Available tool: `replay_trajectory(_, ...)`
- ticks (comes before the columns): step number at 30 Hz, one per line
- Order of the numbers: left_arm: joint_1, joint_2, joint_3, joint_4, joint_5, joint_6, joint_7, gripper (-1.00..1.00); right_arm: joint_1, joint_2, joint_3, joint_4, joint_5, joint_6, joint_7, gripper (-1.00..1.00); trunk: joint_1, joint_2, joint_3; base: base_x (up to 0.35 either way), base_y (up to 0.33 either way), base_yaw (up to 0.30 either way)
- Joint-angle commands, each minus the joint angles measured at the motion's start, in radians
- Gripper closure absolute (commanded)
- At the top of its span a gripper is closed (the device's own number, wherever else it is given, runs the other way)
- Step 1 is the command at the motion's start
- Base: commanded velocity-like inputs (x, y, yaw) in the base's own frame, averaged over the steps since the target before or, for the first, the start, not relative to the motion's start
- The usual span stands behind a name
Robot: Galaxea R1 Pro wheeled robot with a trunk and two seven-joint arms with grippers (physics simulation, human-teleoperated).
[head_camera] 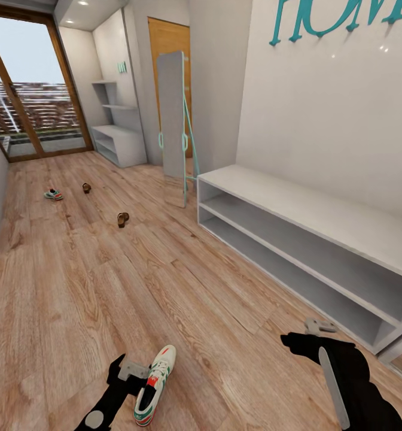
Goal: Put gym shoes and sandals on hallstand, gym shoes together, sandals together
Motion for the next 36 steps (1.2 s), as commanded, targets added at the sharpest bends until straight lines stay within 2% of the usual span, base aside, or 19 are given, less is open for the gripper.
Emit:
replay_trajectory(1, 0.0, 0.0, -0.003, 0.002, -0.003, -0.009, 0.001, -1.0, -0.001, 0.0, 0.0, -0.001, -0.001, 0.005, 0.002, -1.0, 0.0, 0.0, -0.001, 0.0, 0.0, 0.0)
replay_trajectory(19, 0.0, 0.0, -0.004, 0.098, -0.004, -0.028, 0.001, -1.0, -0.002, 0.0, 0.0, -0.001, -0.002, 0.008, 0.009, -1.0, 0.0, 0.0, -0.001, 0.0, 0.0, 0.0)
replay_trajectory(36, 0.0, -0.001, -0.006, 0.101, -0.01, -0.027, 0.001, -1.0, -0.002, 0.0, 0.0, 0.0, -0.001, 0.008, 0.007, -1.0, 0.0, 0.0, -0.004, 0.0, 0.0, 0.0)
